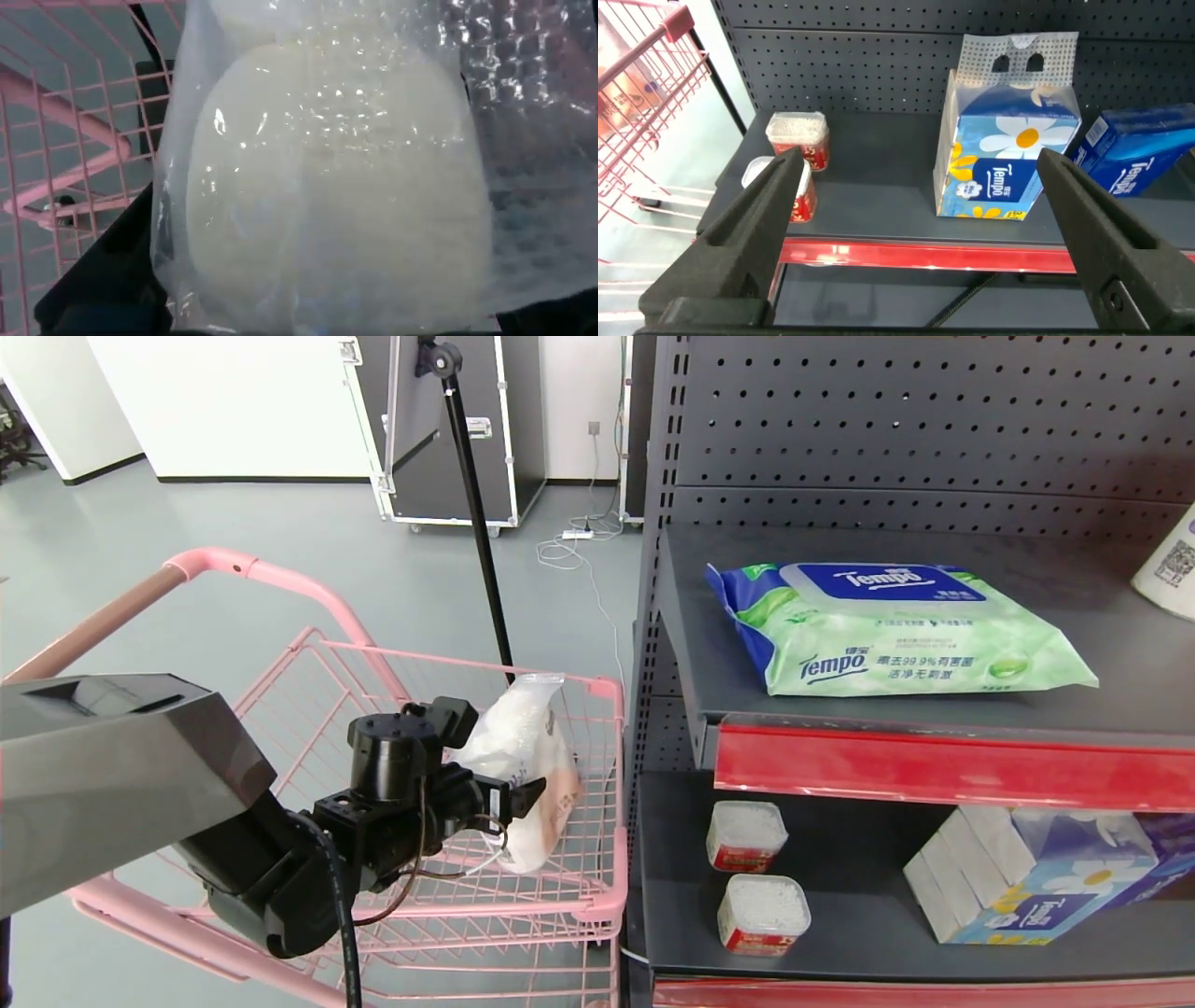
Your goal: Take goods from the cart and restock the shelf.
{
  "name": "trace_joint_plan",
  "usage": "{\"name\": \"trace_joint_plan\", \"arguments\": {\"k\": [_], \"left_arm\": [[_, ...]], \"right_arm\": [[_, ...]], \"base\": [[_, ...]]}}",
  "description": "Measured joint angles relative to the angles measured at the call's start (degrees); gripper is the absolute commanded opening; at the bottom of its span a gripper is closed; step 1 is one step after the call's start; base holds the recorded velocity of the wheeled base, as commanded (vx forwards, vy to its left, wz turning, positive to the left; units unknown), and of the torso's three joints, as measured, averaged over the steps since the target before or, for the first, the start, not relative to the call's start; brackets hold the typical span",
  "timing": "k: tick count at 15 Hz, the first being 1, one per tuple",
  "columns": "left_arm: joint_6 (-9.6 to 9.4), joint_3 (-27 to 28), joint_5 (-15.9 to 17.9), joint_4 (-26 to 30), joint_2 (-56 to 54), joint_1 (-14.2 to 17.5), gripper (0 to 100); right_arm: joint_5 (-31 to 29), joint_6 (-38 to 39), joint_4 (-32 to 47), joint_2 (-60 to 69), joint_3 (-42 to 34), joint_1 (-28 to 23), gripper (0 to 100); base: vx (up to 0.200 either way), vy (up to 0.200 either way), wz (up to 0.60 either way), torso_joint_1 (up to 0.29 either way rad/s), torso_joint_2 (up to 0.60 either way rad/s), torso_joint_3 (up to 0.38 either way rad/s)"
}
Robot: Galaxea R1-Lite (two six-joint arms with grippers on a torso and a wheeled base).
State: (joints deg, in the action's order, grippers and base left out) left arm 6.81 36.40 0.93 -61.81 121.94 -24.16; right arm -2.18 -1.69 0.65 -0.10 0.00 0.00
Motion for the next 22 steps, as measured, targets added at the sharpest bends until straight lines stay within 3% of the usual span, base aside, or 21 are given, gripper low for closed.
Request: {"name": "trace_joint_plan", "arguments": {"k": [4,9,21,22], "left_arm": [[-1.8,0.26,0.46,-2.44,0.91,1.49,100],[-1.95,0.5,0.6,-7.14,3.02,0.24,100],[-2.0,4.55,-0.9,-7.11,5.68,0.16,100],[-2.0,4.55,-1.06,-7.14,5.71,0.16,0]], "right_arm": [[0.0,0.02,0.01,0.0,0.0,0.0,100],[0.07,0.0,0.01,0.0,0.0,0.0,100],[0.07,0.02,0.01,0.0,0.0,0.0,100],[0.05,0.02,0.01,0.0,0.0,0.0,100]], "base": [[0.0,0.0,0.0,0.0,0.0,0.0],[0.0,0.0,0.0,0.0,0.0,0.0],[0.0,0.0,0.0,0.0,0.0,0.0],[0.0,0.0,0.0,0.0,0.0,0.0]]}}
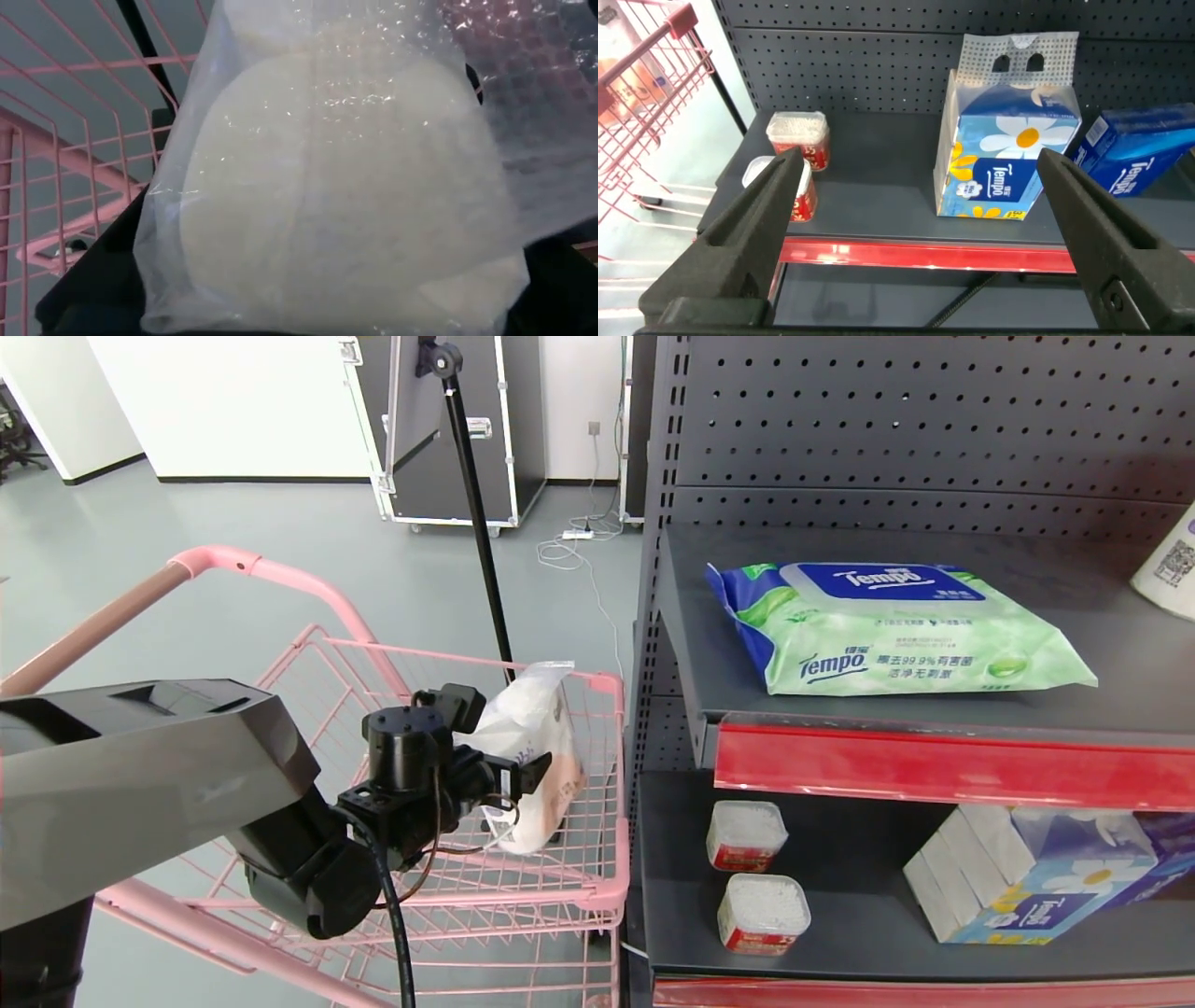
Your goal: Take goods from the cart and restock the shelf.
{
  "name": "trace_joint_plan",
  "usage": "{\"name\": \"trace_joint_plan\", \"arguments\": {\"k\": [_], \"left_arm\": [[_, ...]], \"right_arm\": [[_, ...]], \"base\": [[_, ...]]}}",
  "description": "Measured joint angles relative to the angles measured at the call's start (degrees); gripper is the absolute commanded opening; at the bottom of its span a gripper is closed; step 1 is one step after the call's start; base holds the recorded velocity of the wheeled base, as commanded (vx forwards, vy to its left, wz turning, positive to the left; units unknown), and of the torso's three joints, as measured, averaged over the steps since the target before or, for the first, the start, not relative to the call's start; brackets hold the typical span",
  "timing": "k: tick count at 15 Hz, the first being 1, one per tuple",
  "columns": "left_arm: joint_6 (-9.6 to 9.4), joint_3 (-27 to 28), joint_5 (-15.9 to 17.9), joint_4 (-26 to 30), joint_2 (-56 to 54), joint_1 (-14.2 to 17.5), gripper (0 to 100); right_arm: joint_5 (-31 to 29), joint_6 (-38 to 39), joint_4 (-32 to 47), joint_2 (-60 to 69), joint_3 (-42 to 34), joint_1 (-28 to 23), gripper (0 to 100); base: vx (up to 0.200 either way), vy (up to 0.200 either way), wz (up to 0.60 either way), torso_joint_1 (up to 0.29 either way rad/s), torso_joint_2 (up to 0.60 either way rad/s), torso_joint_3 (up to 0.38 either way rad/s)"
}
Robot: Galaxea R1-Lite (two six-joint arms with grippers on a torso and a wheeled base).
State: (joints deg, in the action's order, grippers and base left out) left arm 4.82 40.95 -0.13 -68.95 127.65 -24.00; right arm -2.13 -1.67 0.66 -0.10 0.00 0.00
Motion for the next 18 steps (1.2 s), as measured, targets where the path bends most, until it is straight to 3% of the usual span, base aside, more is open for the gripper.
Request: {"name": "trace_joint_plan", "arguments": {"k": [8,18], "left_arm": [[0.05,-1.76,0.21,0.72,-1.51,0.05,0],[0.43,-9.14,0.6,2.24,-21.7,4.66,0]], "right_arm": [[0.02,-0.05,0.0,0.0,0.0,0.0,100],[0.02,-0.07,0.0,0.0,0.0,0.0,100]], "base": [[0.0,0.0,0.0,0.0,0.0,0.0],[0.0,0.0,0.0,0.0,0.0,0.0]]}}
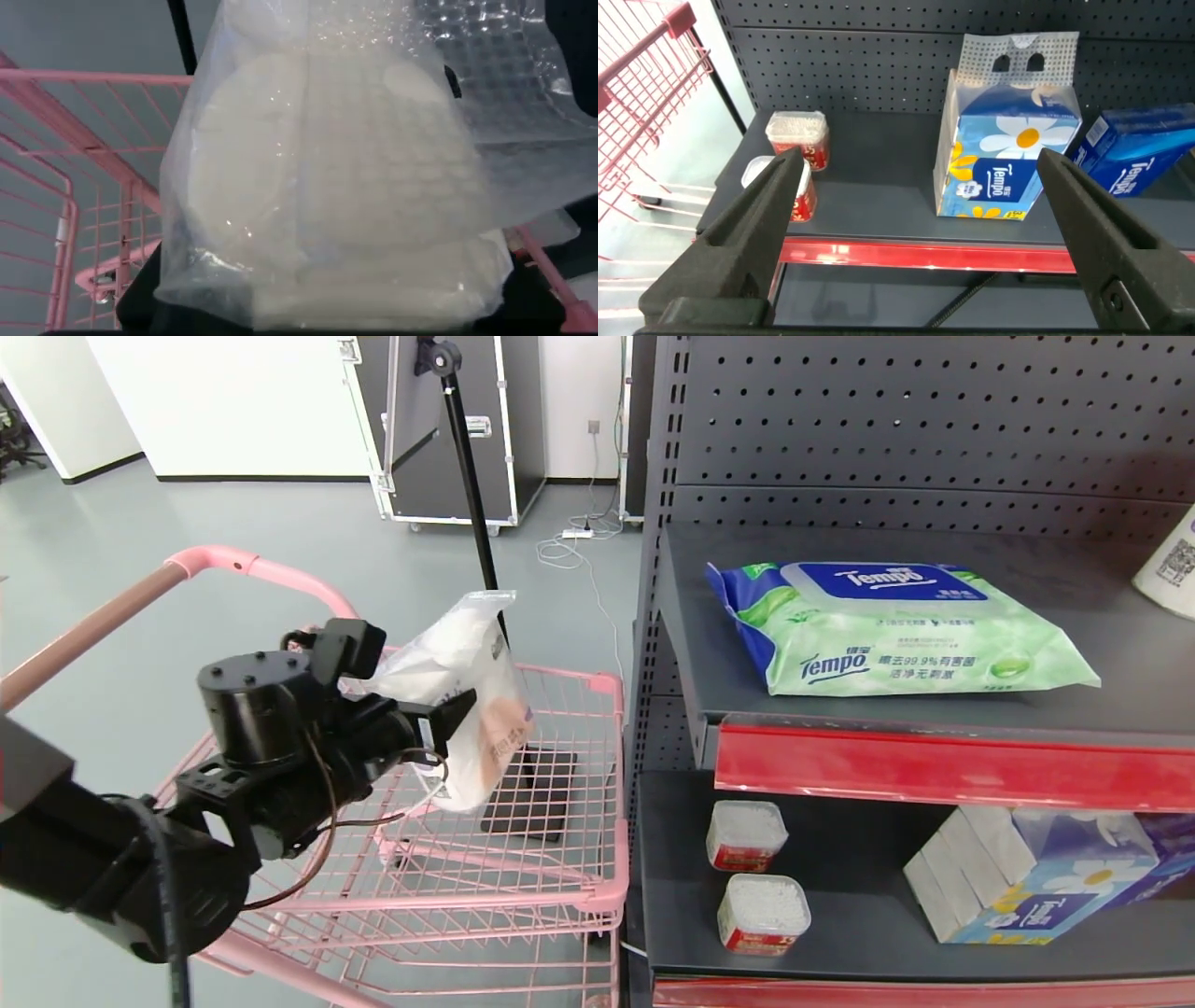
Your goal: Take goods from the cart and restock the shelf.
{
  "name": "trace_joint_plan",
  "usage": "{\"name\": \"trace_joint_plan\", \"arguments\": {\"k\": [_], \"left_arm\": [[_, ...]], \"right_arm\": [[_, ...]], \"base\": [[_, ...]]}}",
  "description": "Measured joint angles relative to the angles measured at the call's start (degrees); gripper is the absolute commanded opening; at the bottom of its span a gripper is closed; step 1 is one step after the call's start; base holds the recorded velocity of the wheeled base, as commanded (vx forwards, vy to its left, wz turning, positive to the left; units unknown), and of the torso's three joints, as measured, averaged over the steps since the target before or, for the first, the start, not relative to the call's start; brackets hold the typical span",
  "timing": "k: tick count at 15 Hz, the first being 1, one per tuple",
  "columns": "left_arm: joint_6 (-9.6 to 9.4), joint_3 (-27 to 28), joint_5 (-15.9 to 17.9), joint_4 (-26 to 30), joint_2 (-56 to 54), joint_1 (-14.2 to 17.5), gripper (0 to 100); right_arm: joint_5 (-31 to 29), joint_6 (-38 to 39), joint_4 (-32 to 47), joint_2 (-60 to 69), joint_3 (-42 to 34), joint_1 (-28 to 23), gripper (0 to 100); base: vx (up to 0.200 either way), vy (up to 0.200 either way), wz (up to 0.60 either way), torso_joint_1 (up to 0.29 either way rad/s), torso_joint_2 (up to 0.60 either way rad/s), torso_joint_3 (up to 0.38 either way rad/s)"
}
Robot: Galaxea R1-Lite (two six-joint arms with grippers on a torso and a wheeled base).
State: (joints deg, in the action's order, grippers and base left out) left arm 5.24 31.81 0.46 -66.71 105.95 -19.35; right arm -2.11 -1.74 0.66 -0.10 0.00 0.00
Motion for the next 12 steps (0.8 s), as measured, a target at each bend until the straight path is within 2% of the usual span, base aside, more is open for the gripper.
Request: {"name": "trace_joint_plan", "arguments": {"k": [3,5,7,12], "left_arm": [[0.01,-4.63,0.66,3.89,-12.75,2.56,0],[0.0,-6.34,1.39,10.74,-23.2,4.08,0],[0.04,-6.78,2.18,21.52,-34.91,5.07,0],[0.09,-6.75,5.19,57.41,-70.62,6.01,0]], "right_arm": [[0.01,0.02,-0.01,0.0,0.0,0.0,100],[0.01,0.0,0.0,0.0,0.0,0.0,100],[0.0,0.05,0.0,0.0,0.0,0.0,100],[0.0,0.18,-0.01,0.0,0.0,0.0,100]], "base": [[0.0,0.0,0.0,0.0,0.0,0.0],[0.0,0.0,0.0,0.0,0.0,0.0],[0.0,0.0,0.0,0.0,0.0,0.0],[0.0,0.0,0.0,0.0,0.0,0.0]]}}
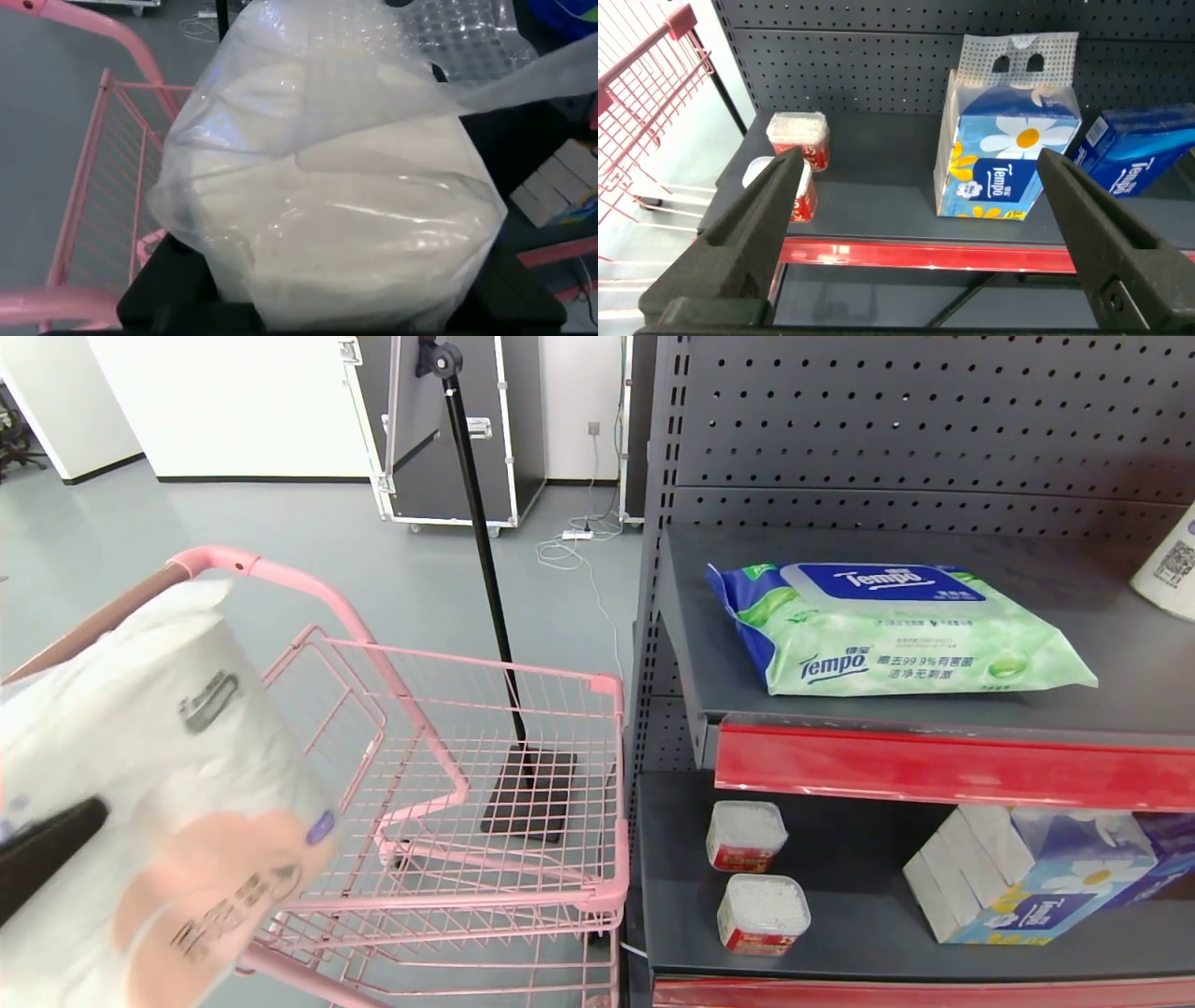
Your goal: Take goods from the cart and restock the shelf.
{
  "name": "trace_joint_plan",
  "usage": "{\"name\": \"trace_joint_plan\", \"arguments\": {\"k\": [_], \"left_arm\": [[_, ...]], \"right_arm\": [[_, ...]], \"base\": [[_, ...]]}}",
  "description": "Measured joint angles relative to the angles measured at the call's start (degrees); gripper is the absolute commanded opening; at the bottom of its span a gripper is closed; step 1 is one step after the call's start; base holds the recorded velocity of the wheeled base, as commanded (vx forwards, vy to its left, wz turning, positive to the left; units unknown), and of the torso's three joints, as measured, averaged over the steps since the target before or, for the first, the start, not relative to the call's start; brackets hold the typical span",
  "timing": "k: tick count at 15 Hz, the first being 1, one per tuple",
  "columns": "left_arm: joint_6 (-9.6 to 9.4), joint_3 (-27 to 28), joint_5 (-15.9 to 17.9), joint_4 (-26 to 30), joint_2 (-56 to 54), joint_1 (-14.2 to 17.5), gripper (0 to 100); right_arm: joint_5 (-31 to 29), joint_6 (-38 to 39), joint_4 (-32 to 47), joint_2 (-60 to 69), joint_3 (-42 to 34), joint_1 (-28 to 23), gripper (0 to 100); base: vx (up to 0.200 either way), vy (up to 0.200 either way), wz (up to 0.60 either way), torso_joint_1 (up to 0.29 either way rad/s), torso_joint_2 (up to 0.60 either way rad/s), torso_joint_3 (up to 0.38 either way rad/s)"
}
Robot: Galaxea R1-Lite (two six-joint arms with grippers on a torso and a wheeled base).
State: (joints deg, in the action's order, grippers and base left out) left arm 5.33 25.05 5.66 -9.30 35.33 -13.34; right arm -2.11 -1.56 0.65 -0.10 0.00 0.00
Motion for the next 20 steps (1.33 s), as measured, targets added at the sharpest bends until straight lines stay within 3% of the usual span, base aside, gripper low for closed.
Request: {"name": "trace_joint_plan", "arguments": {"k": [3,4,8,14,18,20], "left_arm": [[0.09,0.17,0.77,19.13,-16.37,0.17,0],[0.13,0.22,0.74,20.22,-19.29,0.2,0],[-0.79,0.55,0.5,19.57,-21.91,0.13,0],[-1.58,1.35,0.5,12.75,-18.63,0.06,0],[-4.84,1.4,0.46,12.64,-17.53,0.09,0],[-5.4,1.4,0.44,11.9,-16.7,0.15,0]], "right_arm": [[0.09,-0.13,0.01,0.0,0.0,0.0,100],[0.01,-0.11,0.01,0.0,0.0,0.0,100],[-0.05,-0.16,0.01,0.0,0.0,0.0,100],[-0.1,-0.13,0.04,0.0,0.0,0.0,100],[0.11,-0.18,0.0,0.02,0.0,0.0,100],[0.11,-0.16,0.0,0.0,0.0,0.0,100]], "base": [[0.0,0.0,0.0,0.014,-0.05,-0.037],[0.0,0.0,0.0,0.08,-0.32,-0.217],[0.0,0.0,0.0,0.14,-0.47,-0.328],[0.0,0.0,0.0,0.199,-0.57,-0.373],[0.0,0.0,0.0,0.206,-0.51,-0.318],[0.0,0.0,0.0,0.171,-0.41,-0.241]]}}
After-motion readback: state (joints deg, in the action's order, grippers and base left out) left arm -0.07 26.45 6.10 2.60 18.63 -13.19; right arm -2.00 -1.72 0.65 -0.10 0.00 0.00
